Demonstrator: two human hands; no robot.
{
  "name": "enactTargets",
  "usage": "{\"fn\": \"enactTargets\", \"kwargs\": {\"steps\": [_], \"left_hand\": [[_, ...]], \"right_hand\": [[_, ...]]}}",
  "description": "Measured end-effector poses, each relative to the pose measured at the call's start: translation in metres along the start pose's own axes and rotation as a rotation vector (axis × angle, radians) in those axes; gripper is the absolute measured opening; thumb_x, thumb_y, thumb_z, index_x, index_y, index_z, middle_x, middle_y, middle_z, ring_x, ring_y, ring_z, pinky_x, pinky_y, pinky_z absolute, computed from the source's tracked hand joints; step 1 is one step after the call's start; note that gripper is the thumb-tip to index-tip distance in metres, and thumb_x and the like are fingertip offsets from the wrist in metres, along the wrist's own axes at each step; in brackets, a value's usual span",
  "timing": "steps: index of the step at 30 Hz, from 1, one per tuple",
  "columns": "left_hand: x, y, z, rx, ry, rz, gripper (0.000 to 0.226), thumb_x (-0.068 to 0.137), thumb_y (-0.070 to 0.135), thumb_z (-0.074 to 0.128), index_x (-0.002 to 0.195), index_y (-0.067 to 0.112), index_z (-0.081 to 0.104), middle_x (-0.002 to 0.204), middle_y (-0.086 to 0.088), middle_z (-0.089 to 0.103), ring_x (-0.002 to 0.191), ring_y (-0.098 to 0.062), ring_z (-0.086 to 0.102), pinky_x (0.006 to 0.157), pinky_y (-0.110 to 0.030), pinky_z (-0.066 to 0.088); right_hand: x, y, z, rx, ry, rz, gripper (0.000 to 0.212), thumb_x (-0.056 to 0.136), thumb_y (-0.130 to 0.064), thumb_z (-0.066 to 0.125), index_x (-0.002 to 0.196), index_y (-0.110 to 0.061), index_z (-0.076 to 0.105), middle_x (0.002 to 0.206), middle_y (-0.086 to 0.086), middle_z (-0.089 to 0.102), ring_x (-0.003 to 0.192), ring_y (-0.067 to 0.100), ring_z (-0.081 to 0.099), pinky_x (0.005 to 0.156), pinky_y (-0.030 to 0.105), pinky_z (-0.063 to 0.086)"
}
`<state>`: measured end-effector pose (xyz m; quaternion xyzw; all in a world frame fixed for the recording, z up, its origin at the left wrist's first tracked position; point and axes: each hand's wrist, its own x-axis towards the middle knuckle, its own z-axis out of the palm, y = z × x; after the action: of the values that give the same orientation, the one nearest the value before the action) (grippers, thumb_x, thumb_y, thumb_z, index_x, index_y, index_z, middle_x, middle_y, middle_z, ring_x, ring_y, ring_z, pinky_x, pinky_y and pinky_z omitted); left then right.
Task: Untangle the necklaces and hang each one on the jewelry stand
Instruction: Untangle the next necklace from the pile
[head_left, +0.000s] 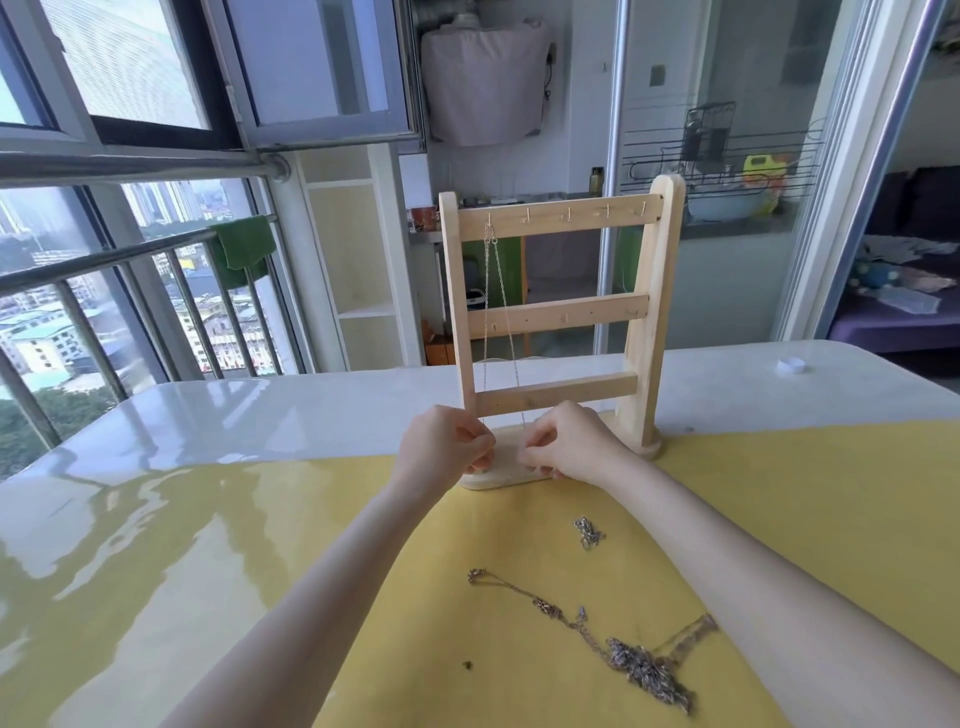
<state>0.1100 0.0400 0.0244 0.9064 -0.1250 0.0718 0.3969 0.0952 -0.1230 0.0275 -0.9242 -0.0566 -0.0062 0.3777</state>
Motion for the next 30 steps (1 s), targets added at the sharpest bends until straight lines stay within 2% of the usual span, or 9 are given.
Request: {"fn": "enactTargets", "kwargs": {"steps": [2,5,8,12,16,22,25,27,30], "left_hand": [[-0.001,-0.001,0.002,0.020,-0.009,0.003,0.013,0.085,0.006,0.063,0.075,0.009,0.071,0.068,-0.003,0.070,0.068,-0.022,0.070,0.067,-0.029,0.058],[-0.001,-0.004,0.004,0.038,-0.023,-0.008,0.013,0.085,0.007,0.063,0.074,0.010,0.070,0.068,-0.004,0.070,0.068,-0.023,0.070,0.067,-0.030,0.058],[-0.001,-0.006,0.005,0.046,-0.033,-0.014,0.015,0.085,0.006,0.063,0.071,0.012,0.068,0.068,-0.004,0.070,0.068,-0.024,0.071,0.067,-0.031,0.059],[-0.001,-0.007,0.007,0.039,-0.051,-0.031,0.018,0.085,0.005,0.063,0.069,0.011,0.067,0.070,-0.008,0.071,0.066,-0.023,0.070,0.059,-0.020,0.055],[0.000,-0.010,0.010,0.040,-0.066,-0.039,0.018,0.083,0.003,0.062,0.067,0.009,0.067,0.070,-0.009,0.072,0.066,-0.022,0.070,0.067,-0.027,0.058],[-0.004,-0.011,0.012,0.074,-0.085,-0.028,0.012,0.084,0.005,0.063,0.075,0.005,0.071,0.071,-0.009,0.071,0.070,-0.025,0.070,0.072,-0.035,0.058],[-0.011,-0.012,0.008,0.117,-0.086,-0.013,0.014,0.086,0.011,0.065,0.073,0.014,0.068,0.071,-0.005,0.071,0.070,-0.023,0.069,0.070,-0.032,0.058],[-0.017,-0.013,0.006,0.128,-0.083,-0.001,0.011,0.087,0.013,0.065,0.076,0.013,0.069,0.070,-0.004,0.071,0.068,-0.021,0.069,0.069,-0.030,0.057],[-0.028,-0.007,0.012,0.128,-0.105,0.037,0.009,0.087,0.015,0.066,0.080,0.012,0.071,0.068,0.000,0.069,0.060,-0.011,0.064,0.066,-0.026,0.055]], "right_hand": [[0.000,0.001,0.003,0.000,-0.015,0.005,0.010,0.083,-0.009,0.065,0.077,-0.007,0.072,0.061,0.003,0.063,0.048,0.005,0.050,0.055,0.017,0.042],[0.000,0.001,0.007,-0.001,-0.027,0.007,0.011,0.082,-0.007,0.063,0.075,-0.006,0.071,0.059,0.003,0.061,0.042,0.002,0.045,0.048,0.013,0.038],[0.001,0.002,0.010,0.008,-0.034,0.013,0.010,0.082,-0.007,0.064,0.074,-0.009,0.071,0.057,0.001,0.061,0.046,0.005,0.048,0.049,0.014,0.040],[0.002,0.004,0.012,0.004,-0.041,0.013,0.013,0.082,-0.007,0.065,0.071,-0.014,0.069,0.058,0.001,0.062,0.044,0.003,0.047,0.052,0.016,0.043],[0.002,0.007,0.015,-0.006,-0.048,0.020,0.015,0.082,-0.007,0.065,0.070,-0.015,0.068,0.059,0.002,0.062,0.037,-0.002,0.045,0.048,0.013,0.039],[0.001,0.009,0.019,0.004,-0.029,0.033,0.008,0.083,-0.008,0.065,0.078,-0.013,0.069,0.059,0.001,0.062,0.047,0.005,0.052,0.046,0.012,0.038],[-0.002,0.012,0.013,-0.016,-0.014,0.023,0.007,0.085,-0.009,0.065,0.080,-0.013,0.069,0.063,0.000,0.064,0.050,0.005,0.054,0.051,0.016,0.040],[-0.005,0.015,0.005,-0.059,0.000,0.015,0.008,0.085,-0.010,0.065,0.079,-0.011,0.070,0.063,-0.002,0.064,0.047,0.002,0.053,0.054,0.017,0.041],[-0.015,0.021,-0.006,-0.153,-0.034,0.028,0.014,0.085,-0.017,0.067,0.076,-0.007,0.072,0.069,0.004,0.069,0.058,0.010,0.060,0.060,0.024,0.048]]}}
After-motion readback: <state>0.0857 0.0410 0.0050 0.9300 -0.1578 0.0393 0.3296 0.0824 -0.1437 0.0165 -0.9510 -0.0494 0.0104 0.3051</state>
